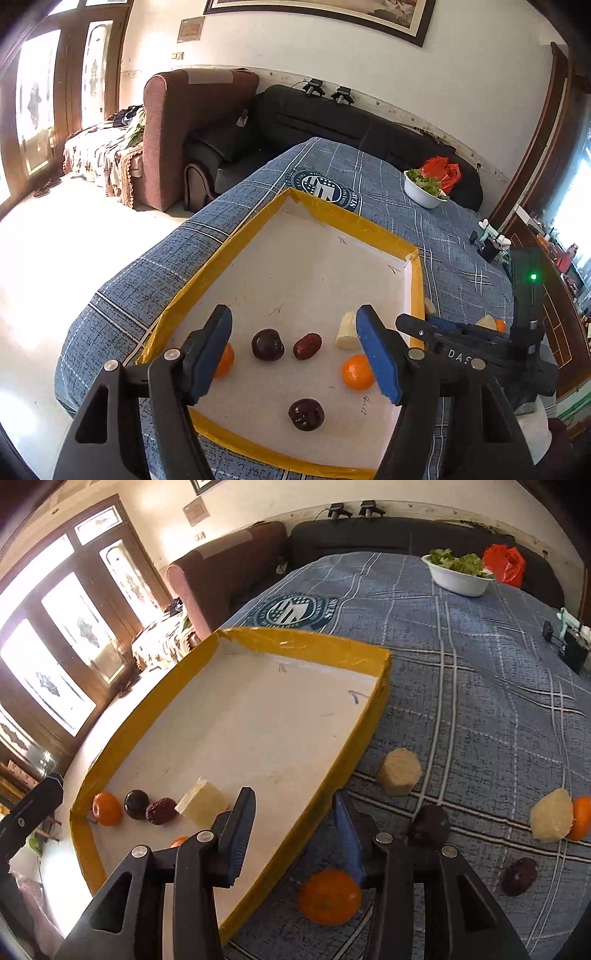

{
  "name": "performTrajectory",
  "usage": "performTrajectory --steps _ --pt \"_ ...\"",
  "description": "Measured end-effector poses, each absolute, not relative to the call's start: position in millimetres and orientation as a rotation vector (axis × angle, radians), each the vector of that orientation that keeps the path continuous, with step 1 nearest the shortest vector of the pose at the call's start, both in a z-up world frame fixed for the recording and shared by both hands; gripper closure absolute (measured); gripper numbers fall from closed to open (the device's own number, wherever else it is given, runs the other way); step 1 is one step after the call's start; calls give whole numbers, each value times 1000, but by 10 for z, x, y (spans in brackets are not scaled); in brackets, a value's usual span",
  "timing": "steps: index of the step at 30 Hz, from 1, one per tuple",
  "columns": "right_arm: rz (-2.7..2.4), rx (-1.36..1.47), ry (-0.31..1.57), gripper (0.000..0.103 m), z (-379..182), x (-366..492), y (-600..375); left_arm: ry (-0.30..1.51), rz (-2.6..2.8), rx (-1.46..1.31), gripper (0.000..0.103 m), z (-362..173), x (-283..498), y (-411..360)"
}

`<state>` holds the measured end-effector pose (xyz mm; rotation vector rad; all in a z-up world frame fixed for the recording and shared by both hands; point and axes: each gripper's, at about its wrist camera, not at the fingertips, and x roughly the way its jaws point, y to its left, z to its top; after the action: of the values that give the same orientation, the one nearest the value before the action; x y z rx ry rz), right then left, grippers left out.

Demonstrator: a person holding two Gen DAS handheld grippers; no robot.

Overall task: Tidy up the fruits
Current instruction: 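Place the date and rice cake into the tray, opening both tools, then grasp an orange with the left tool while the right tool grasps a round rice cake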

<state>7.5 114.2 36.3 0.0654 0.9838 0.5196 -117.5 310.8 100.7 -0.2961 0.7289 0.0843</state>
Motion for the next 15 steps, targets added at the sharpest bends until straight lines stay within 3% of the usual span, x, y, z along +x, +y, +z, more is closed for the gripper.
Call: performTrajectory --steps 2,5,15 --pt "502 22 967 60 371 27 1210 727 86 -303 34 1002 -1191 3133" --pt "522 36 978 73 378 55 1251 728 84 -305 34 999 -1178 3121" --pt "490 109 902 73 608 152 823 707 59 -301 34 1050 -1212 3035"
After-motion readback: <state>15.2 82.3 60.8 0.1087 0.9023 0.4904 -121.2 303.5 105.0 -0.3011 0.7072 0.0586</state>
